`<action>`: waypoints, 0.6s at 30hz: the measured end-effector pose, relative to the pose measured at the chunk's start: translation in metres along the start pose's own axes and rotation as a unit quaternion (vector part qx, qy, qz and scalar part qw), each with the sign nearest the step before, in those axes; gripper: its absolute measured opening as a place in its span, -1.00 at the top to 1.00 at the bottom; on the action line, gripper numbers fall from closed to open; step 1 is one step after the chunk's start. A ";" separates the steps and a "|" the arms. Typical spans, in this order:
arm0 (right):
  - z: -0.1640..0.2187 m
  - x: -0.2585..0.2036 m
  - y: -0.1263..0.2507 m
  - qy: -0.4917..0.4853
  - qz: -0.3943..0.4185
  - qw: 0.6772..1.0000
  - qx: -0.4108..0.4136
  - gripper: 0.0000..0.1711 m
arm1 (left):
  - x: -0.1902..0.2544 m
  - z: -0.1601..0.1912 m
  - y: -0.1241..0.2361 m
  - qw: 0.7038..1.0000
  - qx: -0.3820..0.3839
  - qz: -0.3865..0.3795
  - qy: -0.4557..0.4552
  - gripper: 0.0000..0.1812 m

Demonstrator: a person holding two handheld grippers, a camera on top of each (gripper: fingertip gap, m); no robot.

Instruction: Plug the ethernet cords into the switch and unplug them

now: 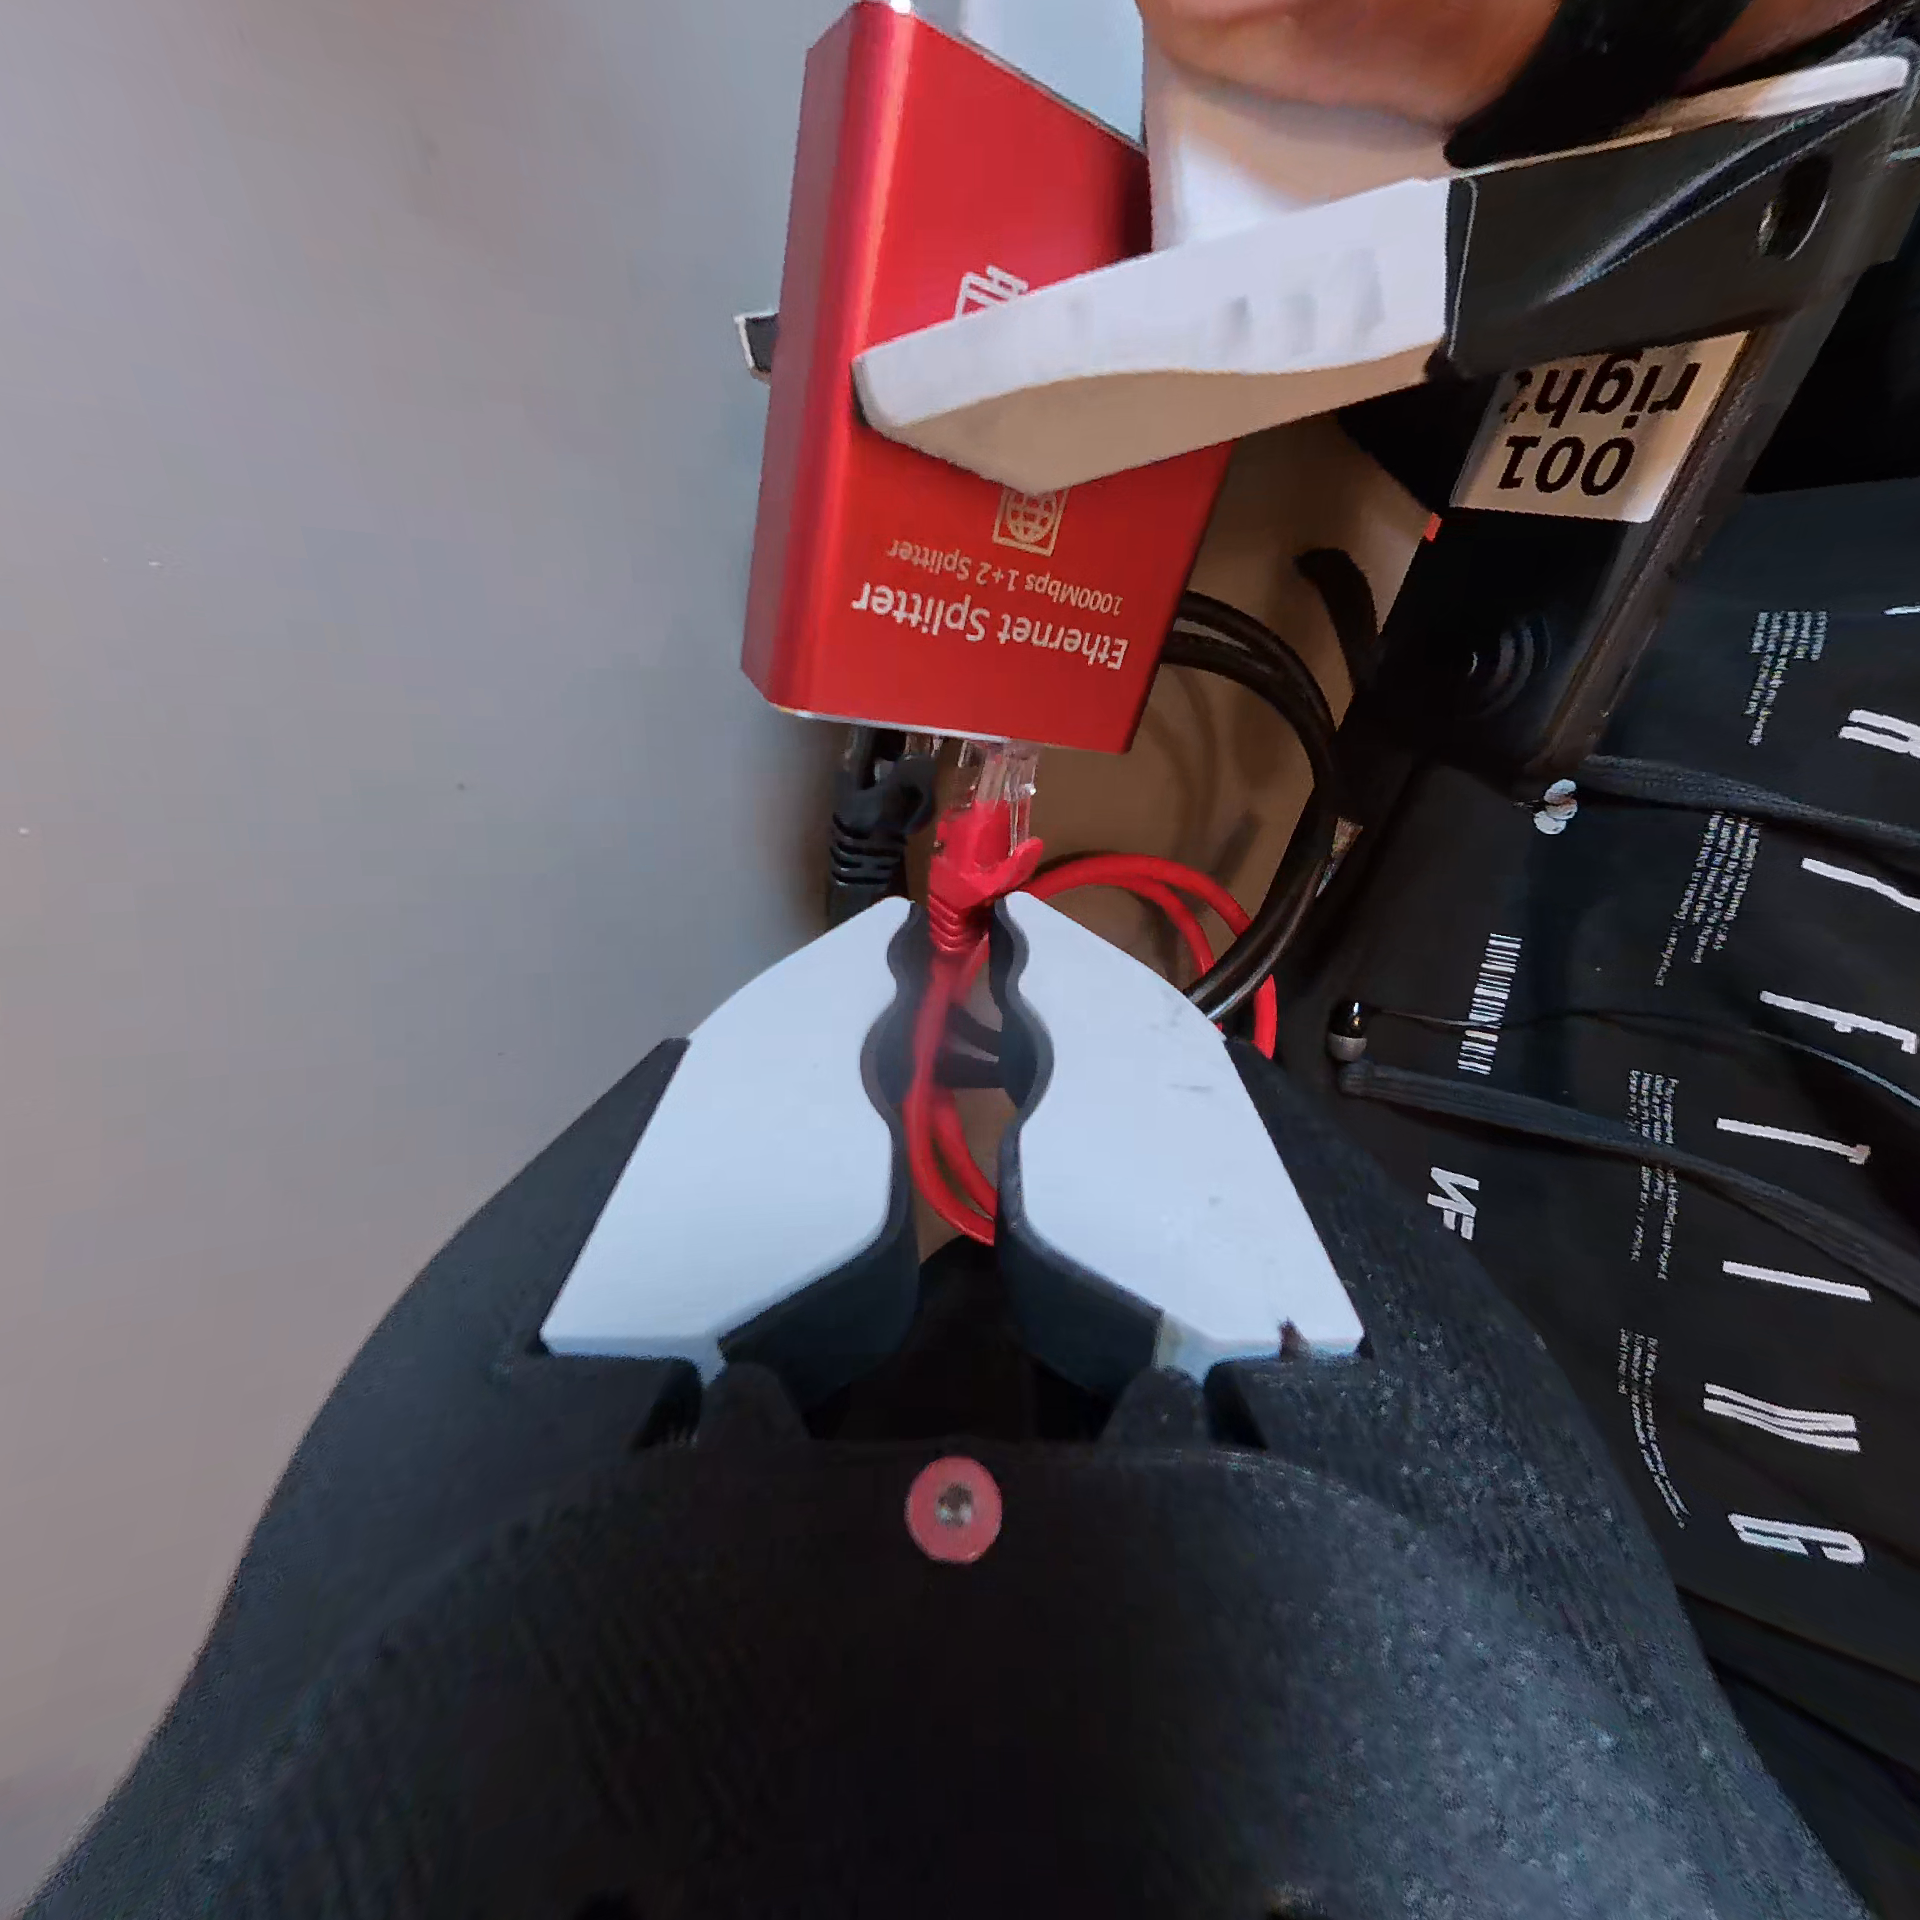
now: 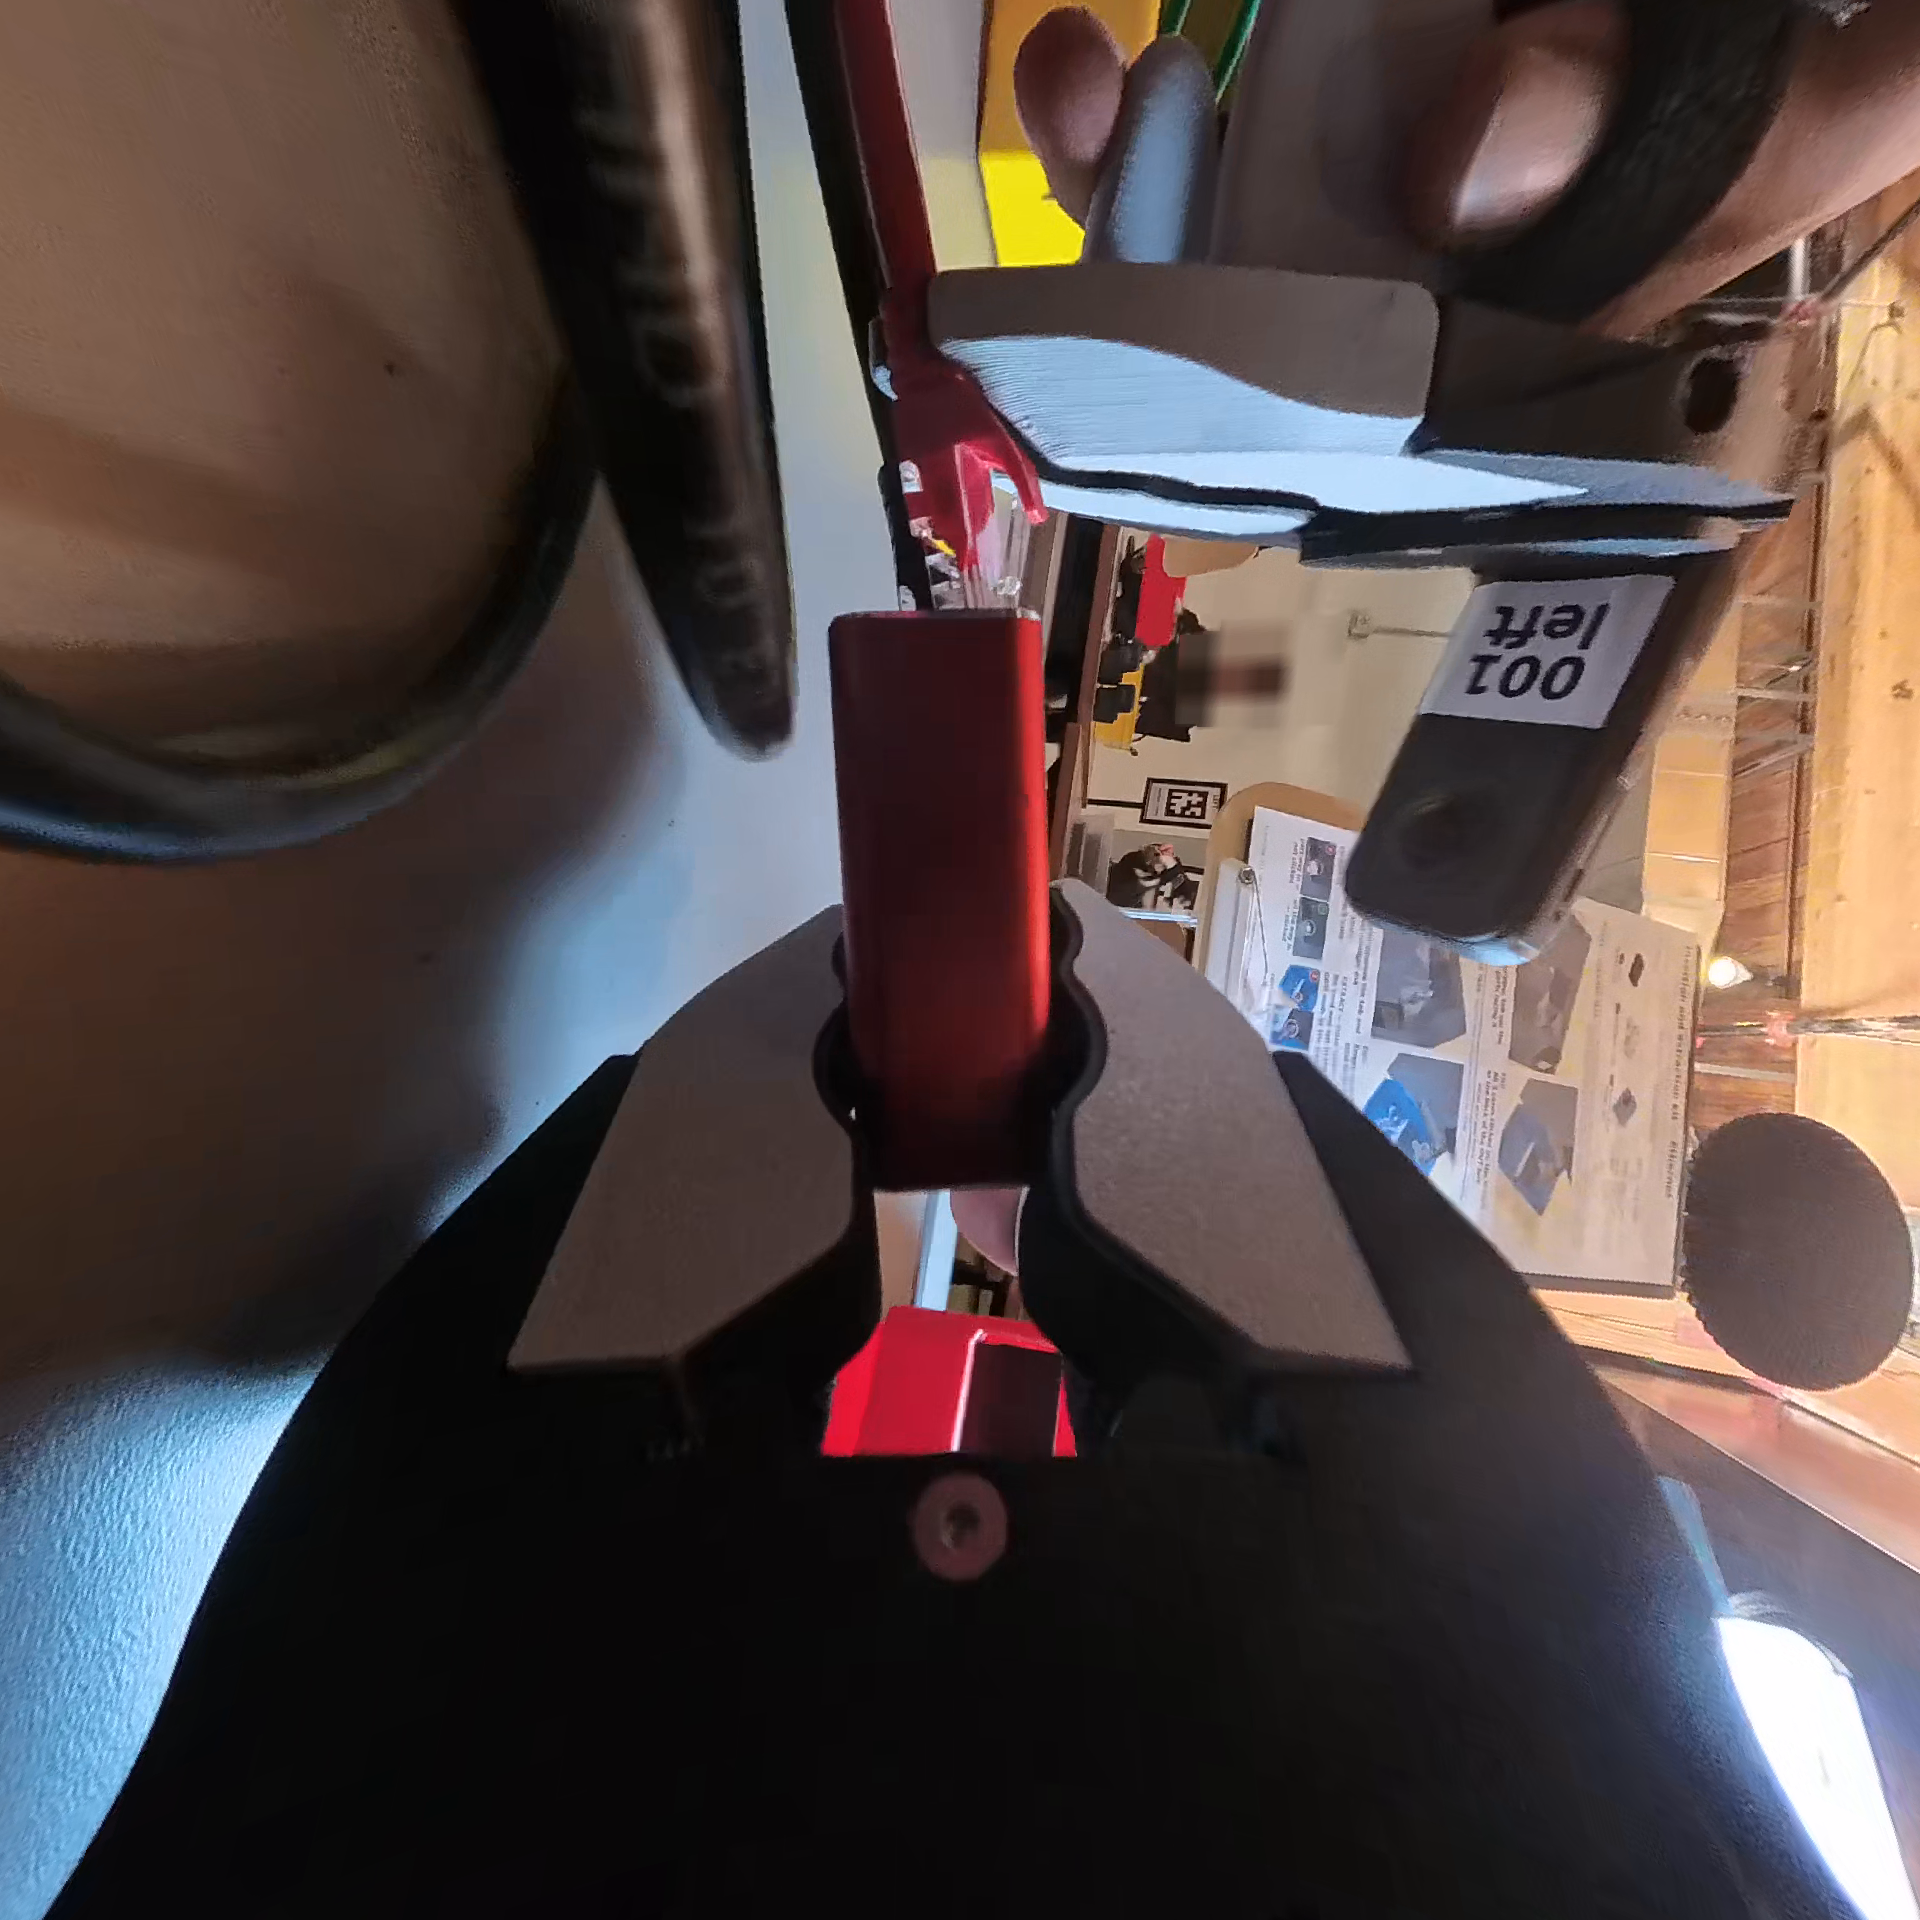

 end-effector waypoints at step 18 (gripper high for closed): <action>0.010 -0.007 -0.002 -0.055 -0.042 0.998 -0.016 0.65 | 0.016 0.041 0.005 0.844 0.262 -0.344 -0.316 0.70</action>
Point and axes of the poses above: each gripper's, where its closed fingertips meet, y back along the fingers, z out of its underside, x = y × z across the jaws, the point moved 4 cm from there along y, back along the fingers, and after that the axes turned 6 degrees about y, right-handed, at the moved point
